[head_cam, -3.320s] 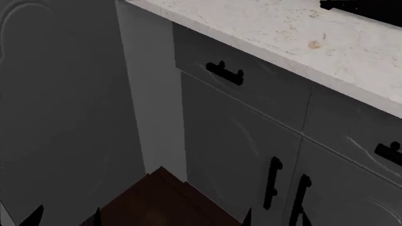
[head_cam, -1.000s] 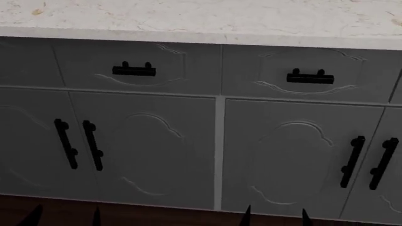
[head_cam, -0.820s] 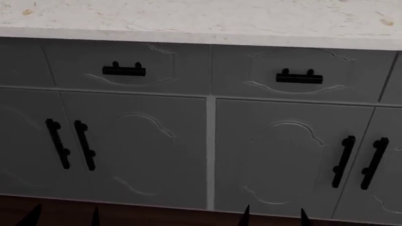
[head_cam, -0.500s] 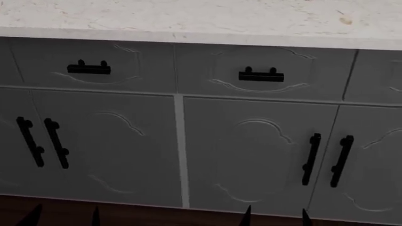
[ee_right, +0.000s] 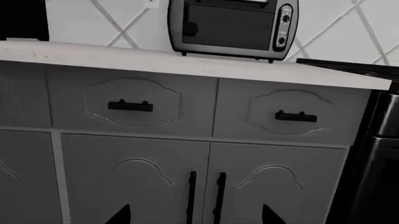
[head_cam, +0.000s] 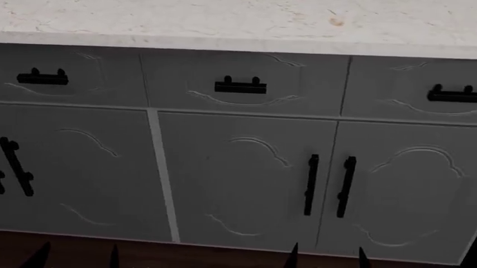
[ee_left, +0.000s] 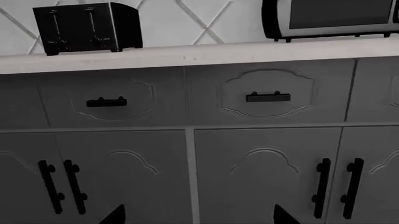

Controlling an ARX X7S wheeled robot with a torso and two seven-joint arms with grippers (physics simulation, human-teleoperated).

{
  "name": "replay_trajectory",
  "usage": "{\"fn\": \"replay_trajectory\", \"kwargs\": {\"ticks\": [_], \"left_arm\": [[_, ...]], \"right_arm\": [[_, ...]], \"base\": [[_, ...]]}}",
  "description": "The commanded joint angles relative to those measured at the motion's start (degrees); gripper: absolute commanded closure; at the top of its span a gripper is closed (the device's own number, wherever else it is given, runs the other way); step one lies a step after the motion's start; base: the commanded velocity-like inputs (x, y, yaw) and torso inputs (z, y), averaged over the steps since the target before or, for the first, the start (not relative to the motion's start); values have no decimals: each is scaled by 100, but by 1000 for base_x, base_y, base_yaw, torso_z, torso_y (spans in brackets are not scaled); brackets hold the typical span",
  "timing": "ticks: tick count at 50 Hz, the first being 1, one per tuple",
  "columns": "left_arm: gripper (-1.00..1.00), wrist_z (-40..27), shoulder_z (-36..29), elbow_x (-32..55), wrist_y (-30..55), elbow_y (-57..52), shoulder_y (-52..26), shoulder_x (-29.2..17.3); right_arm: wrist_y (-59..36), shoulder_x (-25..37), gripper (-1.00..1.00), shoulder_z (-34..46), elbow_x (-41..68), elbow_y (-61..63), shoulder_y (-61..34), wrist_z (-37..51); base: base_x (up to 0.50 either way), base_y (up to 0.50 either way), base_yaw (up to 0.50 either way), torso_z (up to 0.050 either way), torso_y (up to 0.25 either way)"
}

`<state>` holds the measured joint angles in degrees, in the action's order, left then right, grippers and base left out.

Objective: Navigate to the stove.

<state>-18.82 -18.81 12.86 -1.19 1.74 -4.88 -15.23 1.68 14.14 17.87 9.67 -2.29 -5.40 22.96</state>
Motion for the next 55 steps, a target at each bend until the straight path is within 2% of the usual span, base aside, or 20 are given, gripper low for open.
{"fn": "replay_trajectory", "kwargs": {"ticks": [1, 55], "left_arm": [[-100, -17, -26, 15, 8, 6, -17, -12], [-100, -84, -133, 50, -26, 49, -51, -94]], "right_arm": [[-11, 15, -100, 20, 20, 5, -13, 22], [-45, 84, -100, 126, 90, 18, -48, 143]], "base": [[-501, 11, 0, 0, 0], [-501, 6, 0, 0, 0]]}}
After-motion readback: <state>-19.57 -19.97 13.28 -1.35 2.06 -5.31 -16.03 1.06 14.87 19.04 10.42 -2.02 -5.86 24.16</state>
